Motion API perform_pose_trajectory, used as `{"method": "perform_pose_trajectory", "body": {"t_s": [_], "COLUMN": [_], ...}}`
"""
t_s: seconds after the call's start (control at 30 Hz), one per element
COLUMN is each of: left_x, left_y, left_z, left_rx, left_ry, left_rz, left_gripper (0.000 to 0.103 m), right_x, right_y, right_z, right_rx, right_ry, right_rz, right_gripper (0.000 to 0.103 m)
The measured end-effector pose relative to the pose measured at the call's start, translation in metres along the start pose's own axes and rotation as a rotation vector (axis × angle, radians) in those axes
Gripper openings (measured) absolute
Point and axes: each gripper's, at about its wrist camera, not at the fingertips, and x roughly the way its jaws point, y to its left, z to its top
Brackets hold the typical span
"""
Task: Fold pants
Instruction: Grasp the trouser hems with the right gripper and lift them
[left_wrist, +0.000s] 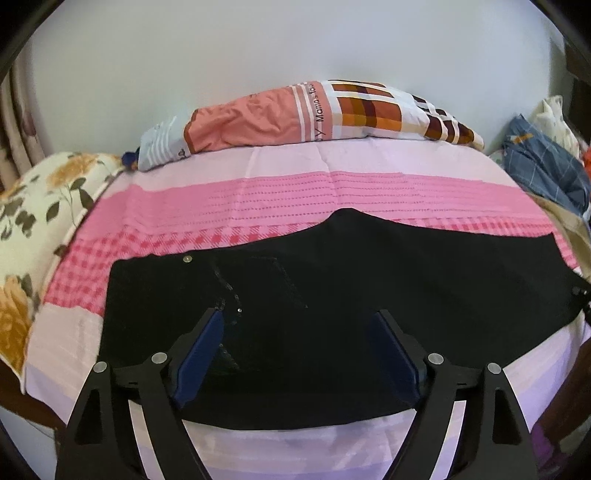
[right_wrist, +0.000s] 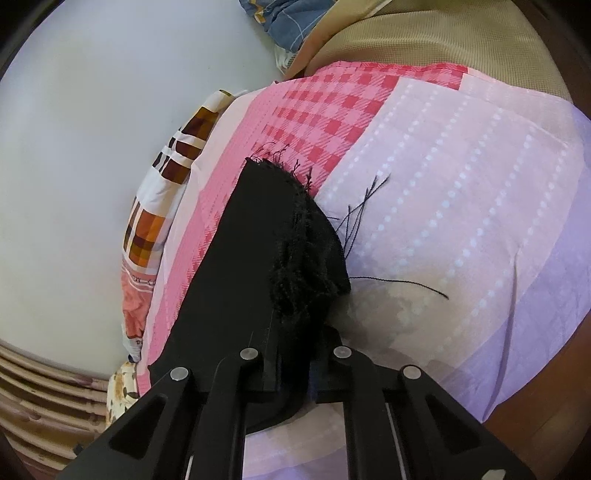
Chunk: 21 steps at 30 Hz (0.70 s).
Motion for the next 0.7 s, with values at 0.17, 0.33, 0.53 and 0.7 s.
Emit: {"method": "perform_pose_trajectory", "body": {"t_s": [0.17, 0.33, 0.53, 0.7], "left_x": [-0.001, 0.002, 0.006, 0.011], "left_y": [0.0, 0.002, 0.002, 0.002], "left_z": [-0.002, -0.003, -0.004, -0.006], "left_rx": [0.007, 0.0, 0.0, 0.007], "left_ry": [-0.001, 0.015, 0.03, 0.054], "left_rz": [0.01, 0.012, 0.022, 0.043], "left_gripper": [0.083, 0.083, 0.084, 0.084], "right_x": [0.0, 0.001, 0.001, -0.001], "right_y": [-0.005, -0.009, -0.005, -0.004], "right_z": [0.001, 0.001, 0.0, -0.001], "right_rx": [0.036, 0.063, 0.049, 0.052], "right_ry": [0.002, 0.002, -0.001, -0.009], "right_rz": [0.027, 0.044, 0.019, 0.018], "right_gripper": [0.012, 0.012, 0.01, 0.009]}}
